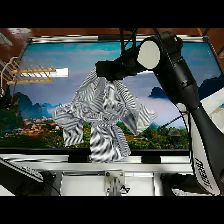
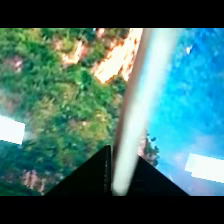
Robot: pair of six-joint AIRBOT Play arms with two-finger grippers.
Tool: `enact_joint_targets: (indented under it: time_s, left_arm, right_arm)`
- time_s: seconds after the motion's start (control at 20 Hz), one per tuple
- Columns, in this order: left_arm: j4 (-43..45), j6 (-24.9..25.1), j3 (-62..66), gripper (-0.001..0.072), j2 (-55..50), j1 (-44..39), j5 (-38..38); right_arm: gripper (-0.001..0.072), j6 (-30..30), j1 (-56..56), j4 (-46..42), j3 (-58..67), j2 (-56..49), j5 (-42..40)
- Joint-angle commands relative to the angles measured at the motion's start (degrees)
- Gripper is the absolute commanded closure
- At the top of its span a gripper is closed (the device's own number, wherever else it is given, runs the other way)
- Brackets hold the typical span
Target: Fold the shirts.
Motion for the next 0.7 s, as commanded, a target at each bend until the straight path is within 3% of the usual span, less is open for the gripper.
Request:
enact_joint_targets:
  time_s: [0.0,0.55,0.65]
  left_arm:
    - [0.5,-1.03,0.57,0.0649,-0.11,0.2,0.55]
    - [-7.08,0.11,9.05,0.0652,9.77,-1.79,-2.71]
    - [-8.28,-3.23,9.05,0.0653,14.08,-2.54,-3.32]
  right_arm:
    - [0.0622,-0.02,0.02,0.11,0.04,-0.09,0.0]
    - [0.0622,-3.21,-0.28,-0.48,0.07,-0.09,1.66]
    - [0.0622,-3.21,-0.61,-0.98,0.07,-0.02,2.43]
